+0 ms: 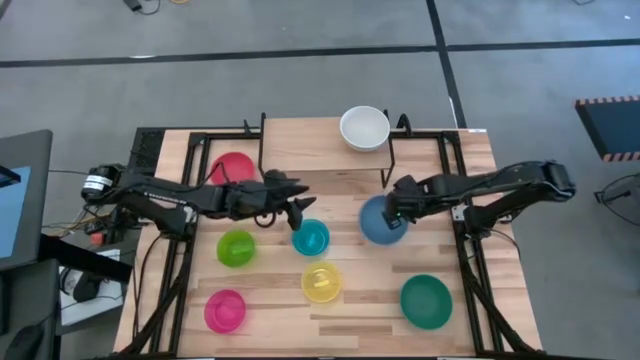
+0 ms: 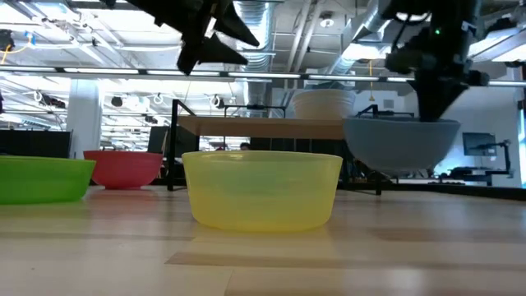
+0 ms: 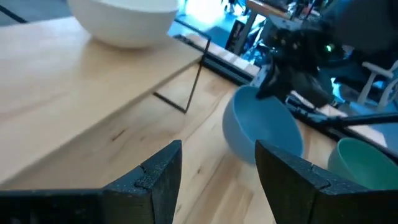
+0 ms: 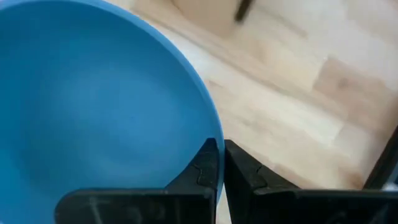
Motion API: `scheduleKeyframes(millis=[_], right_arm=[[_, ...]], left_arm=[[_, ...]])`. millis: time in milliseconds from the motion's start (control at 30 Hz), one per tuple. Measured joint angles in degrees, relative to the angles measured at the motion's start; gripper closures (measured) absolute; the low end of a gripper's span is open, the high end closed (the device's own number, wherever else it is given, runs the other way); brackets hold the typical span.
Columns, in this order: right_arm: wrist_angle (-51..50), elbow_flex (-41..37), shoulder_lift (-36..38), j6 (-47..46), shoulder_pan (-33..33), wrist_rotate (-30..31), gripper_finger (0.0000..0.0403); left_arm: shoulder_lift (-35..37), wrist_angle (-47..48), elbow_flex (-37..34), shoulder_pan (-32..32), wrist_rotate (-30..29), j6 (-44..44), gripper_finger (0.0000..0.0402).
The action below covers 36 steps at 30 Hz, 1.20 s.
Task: Place and stack bowls onto a shelf
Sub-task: Stack the large blue bowl on top of the large white bowl on the shelf
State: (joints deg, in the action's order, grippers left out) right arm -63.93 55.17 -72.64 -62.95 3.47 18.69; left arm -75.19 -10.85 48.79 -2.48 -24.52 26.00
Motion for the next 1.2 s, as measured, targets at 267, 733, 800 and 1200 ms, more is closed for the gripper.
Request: scheduleKeyframes(millis=[267,733,800,1200], right_arm=[[-0.17,9.48,-4.99,2.27,4.20,8.76,0.0371],[-3.57,23.82,-10.31,8.25,7.42,17.56,0.0371],[-3.70,24.88,-10.27,9.11,7.43,17.78,0.0371],[-3.02,31.70,-10.17,13.99,7.49,17.18,0.0321]], left_arm=[[-9.37,12.61,16.29,1.34,2.94,-8.86,0.0214],[-24.24,38.83,42.08,1.56,3.48,-14.33,0.0231],[-24.27,38.69,42.30,1.55,3.64,-14.28,0.0247],[-24.24,40.23,42.30,2.06,1.61,-11.52,0.0397]])
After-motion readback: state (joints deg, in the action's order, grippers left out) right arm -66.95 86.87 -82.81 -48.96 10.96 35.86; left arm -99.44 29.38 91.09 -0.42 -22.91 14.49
